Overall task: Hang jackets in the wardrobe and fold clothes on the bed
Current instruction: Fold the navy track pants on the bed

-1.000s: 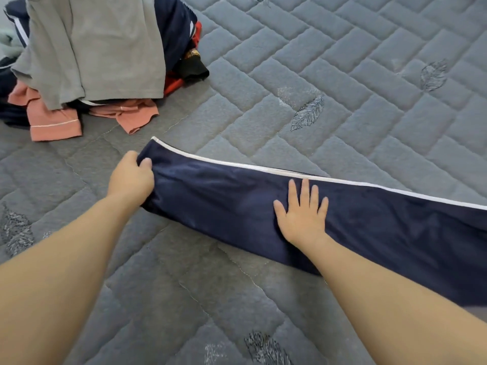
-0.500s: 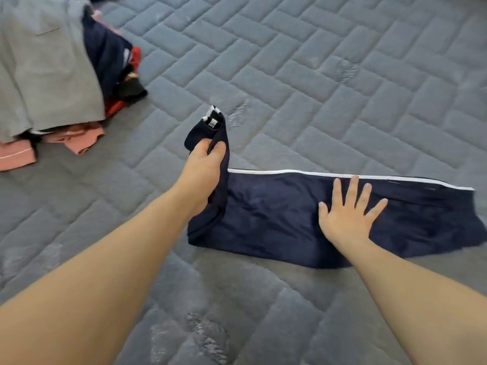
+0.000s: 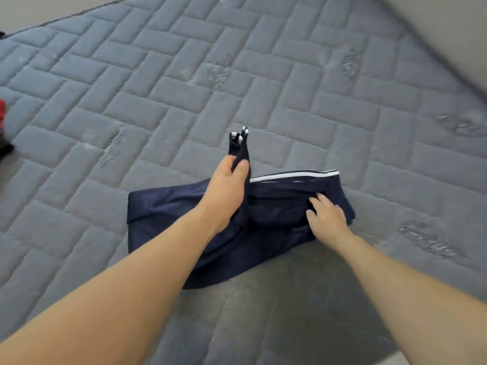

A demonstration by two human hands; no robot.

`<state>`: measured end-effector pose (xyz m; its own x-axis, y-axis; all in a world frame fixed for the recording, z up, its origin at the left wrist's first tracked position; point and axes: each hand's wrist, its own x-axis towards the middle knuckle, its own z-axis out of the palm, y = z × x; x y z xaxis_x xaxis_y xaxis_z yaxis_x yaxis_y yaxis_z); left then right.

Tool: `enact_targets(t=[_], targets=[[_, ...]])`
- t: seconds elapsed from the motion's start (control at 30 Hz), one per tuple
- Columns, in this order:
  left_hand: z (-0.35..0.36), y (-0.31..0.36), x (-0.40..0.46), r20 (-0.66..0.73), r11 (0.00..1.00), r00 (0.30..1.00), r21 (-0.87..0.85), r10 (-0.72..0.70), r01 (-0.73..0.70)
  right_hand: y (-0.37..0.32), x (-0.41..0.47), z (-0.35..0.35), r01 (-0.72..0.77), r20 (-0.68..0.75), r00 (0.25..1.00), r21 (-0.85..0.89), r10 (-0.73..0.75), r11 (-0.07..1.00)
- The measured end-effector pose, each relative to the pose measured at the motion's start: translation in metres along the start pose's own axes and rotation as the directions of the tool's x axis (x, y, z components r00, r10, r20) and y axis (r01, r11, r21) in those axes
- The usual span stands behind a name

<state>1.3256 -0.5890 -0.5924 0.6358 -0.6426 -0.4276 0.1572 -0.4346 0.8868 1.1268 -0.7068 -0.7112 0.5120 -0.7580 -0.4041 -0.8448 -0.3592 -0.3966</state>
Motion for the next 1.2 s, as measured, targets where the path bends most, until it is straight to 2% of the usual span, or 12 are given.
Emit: enact_targets(t=[0.07,0.13,0.23,0.3,0.4,0.5,0.6,0.7,0.77,0.97,1.1,1.2], targets=[[0.045,0.002,0.005,0.039,1.000,0.999,0.016,0.019,-0.019,0.021,0.005,-0.017,0.025,-0.119,0.993,0.283,0.010,0.959],[0.089,0.000,0.009,0.085,1.000,0.996,0.016,0.013,-0.015,0.035,0.008,-0.039,-0.103,-0.175,0.957,0.545,0.233,0.832],[0.149,-0.013,0.009,0.179,0.988,0.982,0.151,-0.059,0.032,0.059,0.009,-0.054,-0.312,0.015,0.860,0.807,0.511,0.501],[0.175,-0.022,0.011,0.268,0.967,0.942,0.206,-0.202,0.148,0.069,0.008,-0.055,-0.416,0.238,0.805,0.880,0.543,0.230],[0.172,-0.033,0.019,0.334,0.948,0.892,0.200,-0.304,0.249,0.064,0.005,-0.050,-0.419,0.286,0.770,0.901,0.570,0.114],[0.118,-0.054,0.029,0.121,0.882,0.976,0.459,-0.179,0.105,0.033,-0.007,-0.027,-0.323,0.217,0.660,0.946,0.719,0.011],[0.030,-0.076,0.030,-0.177,0.662,0.975,0.716,-0.136,0.222,-0.022,-0.036,0.005,-0.447,0.330,0.506,0.891,0.797,-0.085],[-0.060,-0.089,0.027,-0.348,0.572,0.932,0.746,-0.102,0.341,-0.076,-0.057,0.041,-0.553,0.510,0.458,0.805,0.728,-0.216],[-0.114,-0.096,0.033,-0.398,0.586,0.907,0.705,-0.140,0.400,-0.110,-0.069,0.061,-0.555,0.644,0.498,0.751,0.580,-0.358],[-0.167,-0.105,0.065,-0.181,0.834,0.962,0.484,-0.202,0.266,-0.201,-0.099,0.123,-0.694,0.802,0.503,0.597,0.323,-0.402],[-0.168,-0.109,0.085,-0.019,0.669,0.977,0.726,-0.214,0.161,-0.248,-0.113,0.155,-0.763,0.853,0.484,0.520,0.195,-0.385],[-0.177,-0.105,0.087,0.094,0.531,0.975,0.847,-0.201,0.028,-0.257,-0.114,0.171,-0.805,0.856,0.436,0.509,0.277,-0.306]])
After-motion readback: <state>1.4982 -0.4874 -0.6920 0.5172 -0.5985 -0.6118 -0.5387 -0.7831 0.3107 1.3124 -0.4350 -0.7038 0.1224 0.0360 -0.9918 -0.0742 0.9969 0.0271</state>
